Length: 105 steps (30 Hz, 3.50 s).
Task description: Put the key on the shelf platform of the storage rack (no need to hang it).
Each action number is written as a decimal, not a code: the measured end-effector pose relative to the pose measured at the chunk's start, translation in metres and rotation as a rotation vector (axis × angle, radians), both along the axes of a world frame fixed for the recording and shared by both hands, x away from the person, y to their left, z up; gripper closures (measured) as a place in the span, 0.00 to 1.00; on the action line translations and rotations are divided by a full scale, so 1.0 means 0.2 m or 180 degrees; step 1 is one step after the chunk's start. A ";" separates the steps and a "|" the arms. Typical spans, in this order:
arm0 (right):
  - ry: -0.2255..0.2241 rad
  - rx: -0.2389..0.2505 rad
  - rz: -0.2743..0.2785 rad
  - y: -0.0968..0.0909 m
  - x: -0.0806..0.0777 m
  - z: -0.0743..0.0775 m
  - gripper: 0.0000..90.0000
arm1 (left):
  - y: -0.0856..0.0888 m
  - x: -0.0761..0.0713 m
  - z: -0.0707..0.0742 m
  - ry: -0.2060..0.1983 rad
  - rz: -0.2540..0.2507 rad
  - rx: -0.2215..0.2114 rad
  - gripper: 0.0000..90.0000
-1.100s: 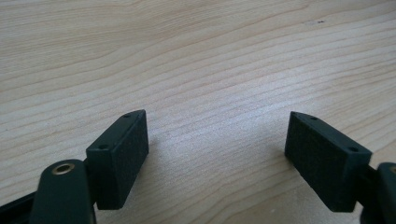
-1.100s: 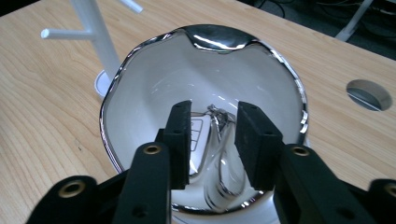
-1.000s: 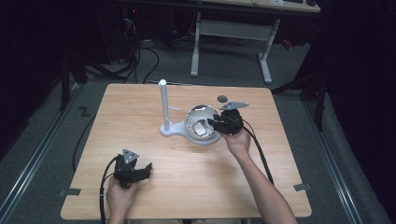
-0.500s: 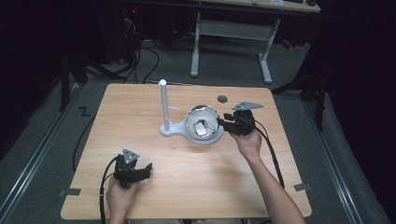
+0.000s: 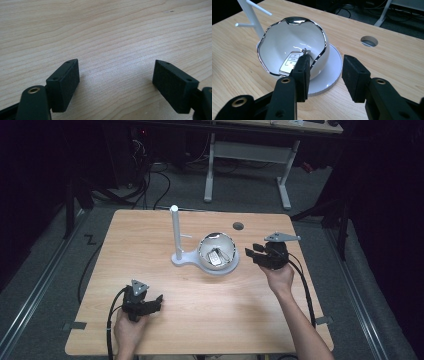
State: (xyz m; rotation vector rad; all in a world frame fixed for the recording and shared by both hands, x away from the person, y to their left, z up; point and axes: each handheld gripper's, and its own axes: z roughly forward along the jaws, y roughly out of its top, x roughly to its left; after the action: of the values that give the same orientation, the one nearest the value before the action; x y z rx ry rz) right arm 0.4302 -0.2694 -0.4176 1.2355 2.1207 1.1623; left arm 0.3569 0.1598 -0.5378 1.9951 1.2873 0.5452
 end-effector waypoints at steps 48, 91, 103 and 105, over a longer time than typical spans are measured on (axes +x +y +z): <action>-0.0047 0.0292 -0.0341 -0.36 -0.35 -0.04 0.63 | 0.00 0.00 0.00 -0.0001 0.0000 0.0010 0.24; 0.0151 0.0402 -0.0260 -0.34 -0.54 -0.28 0.63 | 0.00 0.00 0.00 -0.0003 -0.0001 0.0012 0.24; 0.0257 0.0467 -0.0150 -0.27 -0.54 -0.36 0.63 | 0.00 0.00 0.00 -0.0002 -0.0001 0.0012 0.24; 0.0274 0.0461 -0.0143 -0.26 -0.54 -0.37 0.63 | 0.00 0.00 0.00 -0.0002 -0.0001 0.0012 0.24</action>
State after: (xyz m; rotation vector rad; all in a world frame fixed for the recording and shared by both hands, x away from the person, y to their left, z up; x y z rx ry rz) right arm 0.3226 -0.3205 -0.4924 1.4133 2.0892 1.2840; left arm 0.3568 0.1594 -0.5379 1.9980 1.2864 0.5484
